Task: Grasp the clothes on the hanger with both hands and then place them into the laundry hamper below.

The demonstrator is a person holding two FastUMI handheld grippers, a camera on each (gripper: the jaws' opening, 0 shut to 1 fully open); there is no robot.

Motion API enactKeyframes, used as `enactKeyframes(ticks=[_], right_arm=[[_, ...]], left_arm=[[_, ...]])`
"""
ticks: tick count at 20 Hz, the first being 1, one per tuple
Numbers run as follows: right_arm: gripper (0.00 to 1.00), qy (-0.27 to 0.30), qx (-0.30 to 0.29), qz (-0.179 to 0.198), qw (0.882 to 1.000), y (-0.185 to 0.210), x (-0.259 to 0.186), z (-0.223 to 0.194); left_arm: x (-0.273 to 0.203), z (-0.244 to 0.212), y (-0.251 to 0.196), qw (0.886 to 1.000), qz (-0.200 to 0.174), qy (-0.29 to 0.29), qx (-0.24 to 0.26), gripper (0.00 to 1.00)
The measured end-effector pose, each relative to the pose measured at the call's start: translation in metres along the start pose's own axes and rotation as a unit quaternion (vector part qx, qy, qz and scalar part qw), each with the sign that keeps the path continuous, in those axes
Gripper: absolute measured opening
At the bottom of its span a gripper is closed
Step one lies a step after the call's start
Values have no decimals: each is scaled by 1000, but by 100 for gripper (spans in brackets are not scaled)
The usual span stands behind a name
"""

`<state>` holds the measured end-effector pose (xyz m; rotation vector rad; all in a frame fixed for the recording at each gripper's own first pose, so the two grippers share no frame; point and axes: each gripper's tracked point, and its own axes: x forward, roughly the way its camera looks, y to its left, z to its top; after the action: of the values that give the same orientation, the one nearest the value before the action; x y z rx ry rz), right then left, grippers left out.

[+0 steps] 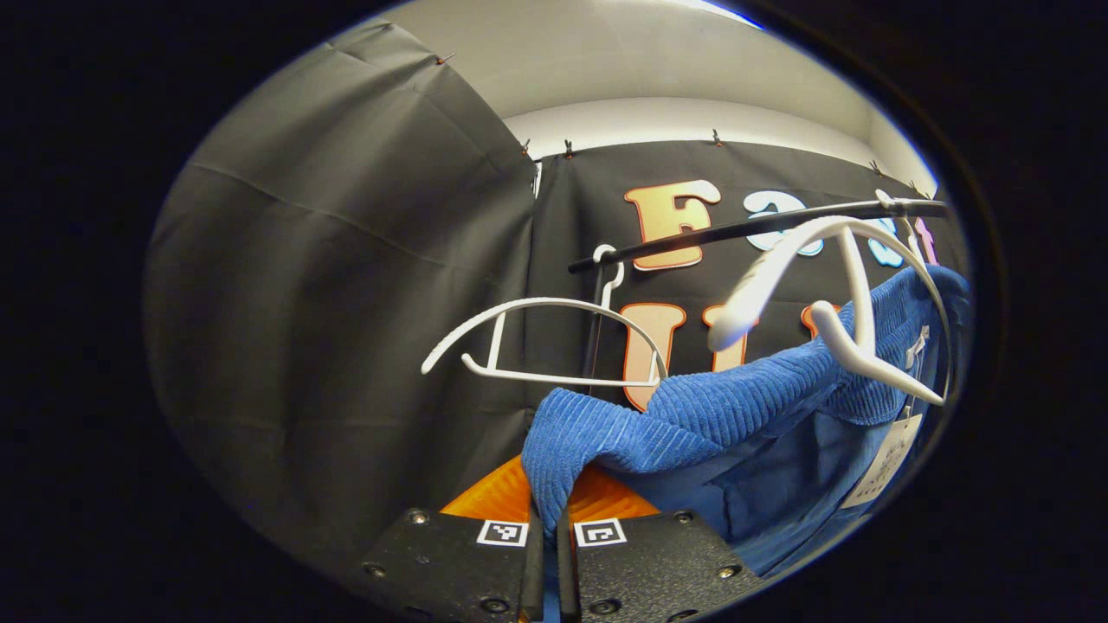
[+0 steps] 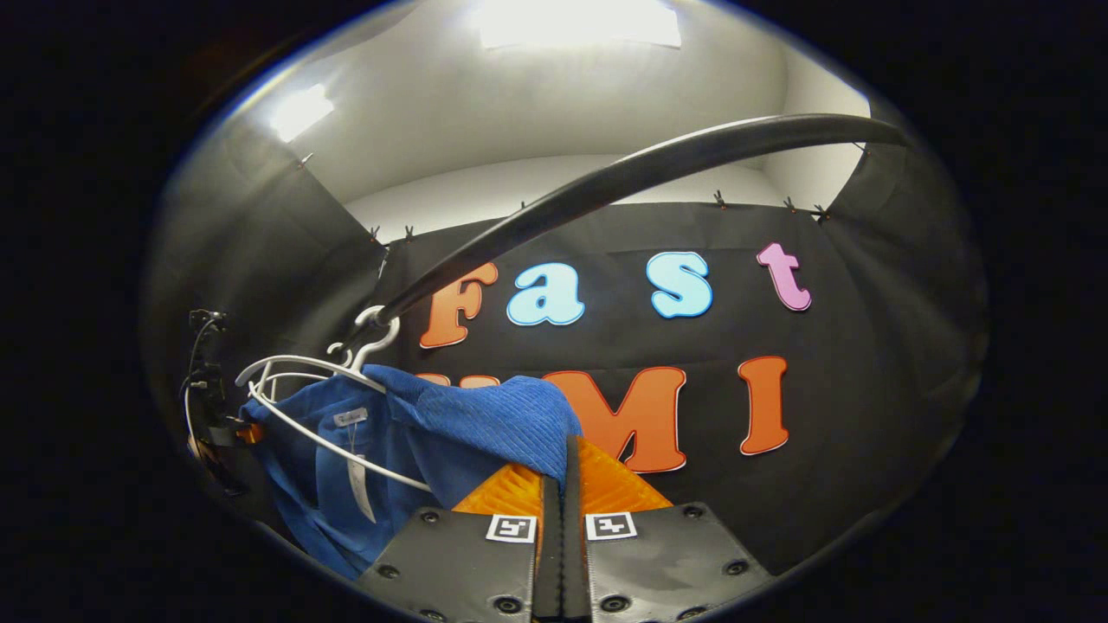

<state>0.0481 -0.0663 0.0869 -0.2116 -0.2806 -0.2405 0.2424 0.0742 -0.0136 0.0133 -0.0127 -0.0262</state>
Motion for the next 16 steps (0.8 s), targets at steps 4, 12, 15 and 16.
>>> enactKeyframes(ticks=[4, 12, 15, 16], right_arm=[[7, 7, 9, -33, 999, -27, 17, -11], [8, 36, -35, -102, 994, -81, 31, -48], [8, 57, -31, -124, 990, -105, 20, -66], [8, 60, -31, -128, 989, -112, 21, -69]], left_arm=[[-16, -13, -18, 1000, -15, 10, 13, 7], [-35, -47, -66, 998, -47, 43, 29, 7], [-42, -57, -80, 997, -58, 50, 24, 7], [-42, -60, -84, 997, -61, 52, 23, 6]])
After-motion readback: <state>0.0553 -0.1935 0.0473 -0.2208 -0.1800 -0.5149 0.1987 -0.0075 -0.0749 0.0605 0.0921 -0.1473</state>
